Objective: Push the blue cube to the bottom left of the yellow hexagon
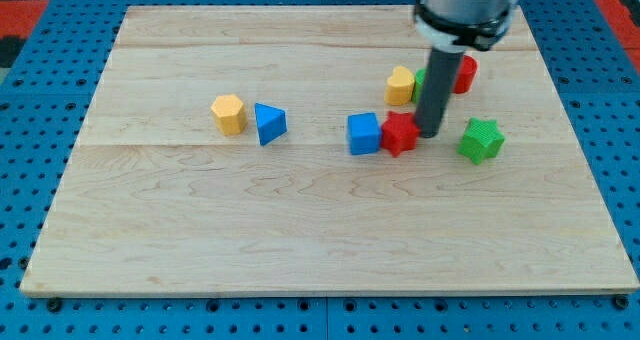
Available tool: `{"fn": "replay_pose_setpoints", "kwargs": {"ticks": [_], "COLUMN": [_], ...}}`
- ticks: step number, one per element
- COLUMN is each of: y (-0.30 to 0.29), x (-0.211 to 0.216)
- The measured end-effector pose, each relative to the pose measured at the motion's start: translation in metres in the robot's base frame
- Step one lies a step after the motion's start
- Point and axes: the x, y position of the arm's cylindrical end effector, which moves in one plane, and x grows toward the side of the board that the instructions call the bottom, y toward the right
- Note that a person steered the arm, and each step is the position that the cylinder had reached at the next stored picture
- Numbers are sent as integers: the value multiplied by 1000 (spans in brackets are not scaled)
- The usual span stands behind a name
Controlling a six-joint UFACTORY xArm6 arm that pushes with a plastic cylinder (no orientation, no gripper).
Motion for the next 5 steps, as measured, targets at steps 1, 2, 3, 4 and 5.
{"fn": "replay_pose_setpoints", "kwargs": {"ticks": [1, 2, 3, 4, 5], "y": [-71, -107, -84, -62, -99], "x": [0, -6, -1, 61, 61]}}
